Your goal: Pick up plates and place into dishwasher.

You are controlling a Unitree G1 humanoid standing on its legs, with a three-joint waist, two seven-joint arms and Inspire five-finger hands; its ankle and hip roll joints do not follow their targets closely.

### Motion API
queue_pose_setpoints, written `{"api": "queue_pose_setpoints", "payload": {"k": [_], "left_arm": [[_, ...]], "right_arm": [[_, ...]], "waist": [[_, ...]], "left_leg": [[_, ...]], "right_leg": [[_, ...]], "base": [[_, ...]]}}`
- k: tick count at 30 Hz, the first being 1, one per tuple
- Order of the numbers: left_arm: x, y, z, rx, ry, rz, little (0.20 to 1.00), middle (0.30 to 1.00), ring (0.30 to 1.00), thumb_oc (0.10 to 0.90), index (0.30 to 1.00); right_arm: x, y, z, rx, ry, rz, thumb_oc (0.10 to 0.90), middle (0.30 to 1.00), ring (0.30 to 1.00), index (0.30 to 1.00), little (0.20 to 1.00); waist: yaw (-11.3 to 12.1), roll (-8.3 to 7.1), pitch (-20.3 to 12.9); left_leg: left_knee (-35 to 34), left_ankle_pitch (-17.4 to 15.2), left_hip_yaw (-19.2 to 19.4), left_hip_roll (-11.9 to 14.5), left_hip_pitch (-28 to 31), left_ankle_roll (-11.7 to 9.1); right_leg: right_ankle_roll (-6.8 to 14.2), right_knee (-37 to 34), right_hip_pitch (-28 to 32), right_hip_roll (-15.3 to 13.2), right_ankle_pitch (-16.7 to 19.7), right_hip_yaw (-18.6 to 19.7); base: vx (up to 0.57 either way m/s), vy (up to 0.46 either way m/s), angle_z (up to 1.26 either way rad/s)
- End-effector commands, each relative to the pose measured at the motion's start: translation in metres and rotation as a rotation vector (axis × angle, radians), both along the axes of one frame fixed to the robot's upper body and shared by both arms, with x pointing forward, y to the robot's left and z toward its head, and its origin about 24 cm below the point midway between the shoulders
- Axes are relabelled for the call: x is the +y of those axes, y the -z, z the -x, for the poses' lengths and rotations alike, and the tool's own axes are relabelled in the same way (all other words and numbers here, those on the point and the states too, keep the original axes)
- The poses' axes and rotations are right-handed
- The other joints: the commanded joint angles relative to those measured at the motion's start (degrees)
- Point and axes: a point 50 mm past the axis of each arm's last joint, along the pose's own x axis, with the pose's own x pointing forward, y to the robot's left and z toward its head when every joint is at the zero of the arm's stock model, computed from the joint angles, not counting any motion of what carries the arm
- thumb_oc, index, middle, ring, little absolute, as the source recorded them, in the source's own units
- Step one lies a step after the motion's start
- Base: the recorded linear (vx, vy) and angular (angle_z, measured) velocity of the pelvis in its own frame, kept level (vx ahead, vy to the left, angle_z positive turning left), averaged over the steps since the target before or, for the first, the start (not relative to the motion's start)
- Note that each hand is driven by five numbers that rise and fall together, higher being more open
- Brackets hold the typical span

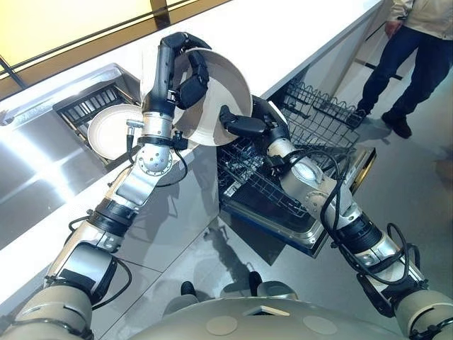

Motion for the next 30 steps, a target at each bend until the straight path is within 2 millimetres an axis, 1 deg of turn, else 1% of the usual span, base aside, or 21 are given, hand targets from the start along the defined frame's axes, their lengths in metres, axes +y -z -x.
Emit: {"api": "queue_pose_setpoints", "payload": {"k": [1,2,4,5,6,7,9,11,12,13,14,18,21,22,24,26,28,29,30], "left_arm": [[-0.030,0.014,0.009,0.107,0.233,0.182,0.900,0.900,0.900,0.800,0.900],[-0.024,0.012,0.008,0.108,0.219,0.212,0.900,0.900,0.900,0.800,0.900],[-0.011,0.001,0.005,0.109,0.184,0.258,0.900,0.900,0.900,0.800,0.900],[-0.008,-0.002,0.004,0.106,0.174,0.261,0.900,0.900,0.900,0.800,0.900],[0.003,-0.012,0.003,0.094,0.140,0.266,0.900,0.900,0.900,0.800,0.900],[0.006,-0.015,0.003,0.087,0.128,0.261,0.900,0.900,0.900,0.800,0.900],[0.026,-0.032,0.003,0.034,0.067,0.220,0.900,0.900,0.900,0.800,0.900],[0.038,-0.042,0.002,0.011,0.033,0.210,0.900,0.900,0.900,0.800,0.900],[0.048,-0.050,0.001,-0.003,0.004,0.196,0.900,0.900,0.900,0.800,0.900],[0.053,-0.053,0.000,-0.011,-0.013,0.183,0.900,0.900,0.900,0.800,0.900],[0.064,-0.060,-0.001,-0.022,-0.049,0.165,0.900,0.900,0.900,0.800,0.900],[0.091,-0.069,-0.001,-0.035,-0.134,0.142,0.900,0.900,0.900,0.800,0.900],[0.112,-0.070,0.001,-0.032,-0.209,0.118,0.900,0.900,0.900,0.800,0.900],[0.120,-0.070,0.002,-0.029,-0.238,0.109,0.900,0.900,0.900,0.800,0.900],[0.132,-0.072,0.003,-0.028,-0.291,0.092,0.900,0.900,0.900,0.800,0.900],[0.145,-0.075,0.004,-0.029,-0.339,0.084,0.900,0.900,0.900,0.800,0.900],[0.153,-0.079,0.005,-0.036,-0.379,0.073,0.900,0.900,0.900,0.800,0.900],[0.155,-0.079,0.005,-0.035,-0.386,0.074,0.900,0.900,0.900,0.800,0.900],[0.161,-0.082,0.006,-0.039,-0.406,0.071,0.900,0.900,0.900,0.800,0.900]], "right_arm": [[-0.012,-0.121,-0.007,-0.566,0.121,-0.241,0.100,0.300,0.300,0.300,0.200],[-0.020,-0.125,-0.009,-0.607,0.170,-0.192,0.100,0.300,0.300,0.300,0.200],[-0.034,-0.131,-0.012,-0.665,0.255,-0.107,0.100,0.300,0.300,0.300,0.200],[-0.038,-0.133,-0.013,-0.678,0.272,-0.087,0.100,0.300,0.300,0.300,0.200],[-0.051,-0.136,-0.013,-0.709,0.336,-0.032,0.100,0.300,0.300,0.300,0.200],[-0.054,-0.136,-0.014,-0.719,0.354,-0.015,0.100,0.300,0.300,0.300,0.200],[-0.077,-0.139,-0.013,-0.748,0.450,0.059,0.100,0.300,0.300,0.300,0.200],[-0.091,-0.139,-0.013,-0.752,0.501,0.096,0.100,0.300,0.300,0.300,0.200],[-0.101,-0.137,-0.014,-0.749,0.540,0.123,0.100,0.300,0.300,0.300,0.200],[-0.107,-0.136,-0.014,-0.746,0.566,0.141,0.100,0.300,0.300,0.300,0.200],[-0.121,-0.135,-0.014,-0.741,0.627,0.191,0.100,0.300,0.300,0.300,0.200],[-0.169,-0.127,-0.012,-0.708,0.851,0.373,0.100,0.300,0.300,0.300,0.200],[-0.210,-0.119,-0.003,-0.636,1.020,0.496,0.100,0.300,0.300,0.300,0.200],[-0.227,-0.114,0.000,-0.594,1.074,0.554,0.100,0.300,0.300,0.300,0.200],[-0.255,-0.102,0.007,-0.490,1.147,0.632,0.100,0.300,0.300,0.300,0.200],[-0.278,-0.085,0.015,-0.376,1.184,0.719,0.100,0.300,0.300,0.300,0.200],[-0.289,-0.073,0.020,-0.294,1.184,0.782,0.100,0.300,0.300,0.300,0.200],[-0.291,-0.071,0.021,-0.282,1.181,0.795,0.100,0.300,0.300,0.300,0.200],[-0.294,-0.066,0.023,-0.247,1.173,0.829,0.100,0.300,0.300,0.300,0.200]], "waist": [[1.4,0.34,-3.4],[1.5,0.37,-3.5],[1.6,0.36,-3.6],[1.6,0.38,-3.6],[1.8,0.44,-3.7],[1.8,0.45,-3.7],[2.0,0.59,-3.7],[2.0,0.70,-3.7],[2.0,0.84,-3.7],[2.0,0.90,-3.7],[2.0,1.11,-3.7],[2.3,1.61,-3.8],[2.6,1.83,-3.7],[2.7,1.91,-3.6],[2.9,2.05,-3.5],[3.1,2.22,-3.2],[3.2,2.46,-2.7],[3.2,2.50,-2.6],[3.3,2.77,-1.8]], "left_leg": [[2.2,-7.5,-0.7,-4.3,1.1,3.8],[2.4,-7.6,-0.8,-4.2,1.1,3.7],[2.8,-7.7,-1.2,-4.2,0.9,3.6],[3.0,-7.8,-1.3,-4.2,0.8,3.6],[3.2,-7.8,-1.8,-4.2,0.7,3.7],[3.3,-7.9,-1.9,-4.2,0.7,3.7],[3.3,-7.9,-2.4,-4.1,0.7,3.6],[3.3,-7.9,-2.8,-4.1,0.6,3.6],[3.3,-7.8,-3.0,-4.2,0.6,3.5],[3.3,-7.8,-3.1,-4.2,0.6,3.5],[3.3,-7.7,-3.3,-4.2,0.6,3.4],[2.9,-7.6,-4.0,-4.2,0.7,3.2],[2.8,-7.6,-4.3,-4.2,0.7,3.0],[2.7,-7.5,-4.4,-4.1,0.7,2.9],[2.5,-7.3,-4.5,-4.0,0.7,2.7],[2.5,-7.0,-4.8,-3.9,0.5,2.5],[2.8,-6.6,-5.3,-3.6,0.1,2.3],[2.9,-6.6,-5.4,-3.6,0.0,2.2],[3.6,-6.5,-5.9,-3.4,-0.5,2.0]], "right_leg": [[-0.1,4.2,-1.4,3.7,-4.0,-4.2],[-0.2,4.4,-1.4,3.7,-4.1,-4.2],[-0.3,4.6,-1.4,3.7,-4.4,-4.3],[-0.3,4.7,-1.4,3.7,-4.5,-4.3],[-0.4,4.8,-1.3,3.7,-4.6,-4.5],[-0.4,4.9,-1.3,3.7,-4.7,-4.6],[-0.5,5.0,-1.2,3.7,-5.0,-4.9],[-0.6,5.1,-1.1,3.7,-5.2,-5.1],[-0.7,5.2,-1.0,3.8,-5.4,-5.2],[-0.8,5.2,-0.9,3.8,-5.5,-5.2],[-0.9,5.3,-0.8,3.8,-5.7,-5.4],[-1.0,5.4,-0.4,3.9,-6.2,-5.8],[-1.1,5.7,-0.2,3.7,-6.6,-6.3],[-1.1,5.8,-0.1,3.6,-6.7,-6.6],[-1.0,6.1,-0.1,3.5,-7.0,-7.2],[-1.2,6.8,-0.2,3.4,-7.5,-7.8],[-1.5,8.1,-0.5,3.4,-8.2,-8.2],[-1.5,8.3,-0.6,3.3,-8.4,-8.3],[-1.8,9.6,-0.9,3.2,-9.0,-8.5]], "base": [[0.00,0.000,0.00],[0.00,0.000,0.00],[0.00,0.000,0.00],[0.00,0.000,0.00],[0.00,0.000,0.00],[0.00,0.000,0.00],[0.01,-0.018,0.03],[0.00,0.000,0.00],[0.00,0.000,0.00],[0.00,0.000,0.00],[0.02,-0.005,0.03],[0.03,0.002,0.11],[0.04,-0.006,0.18],[0.05,-0.025,0.15],[0.06,-0.035,0.13],[0.09,-0.046,0.18],[0.08,-0.044,0.17],[0.06,-0.045,0.10],[0.05,-0.045,0.16]]}}
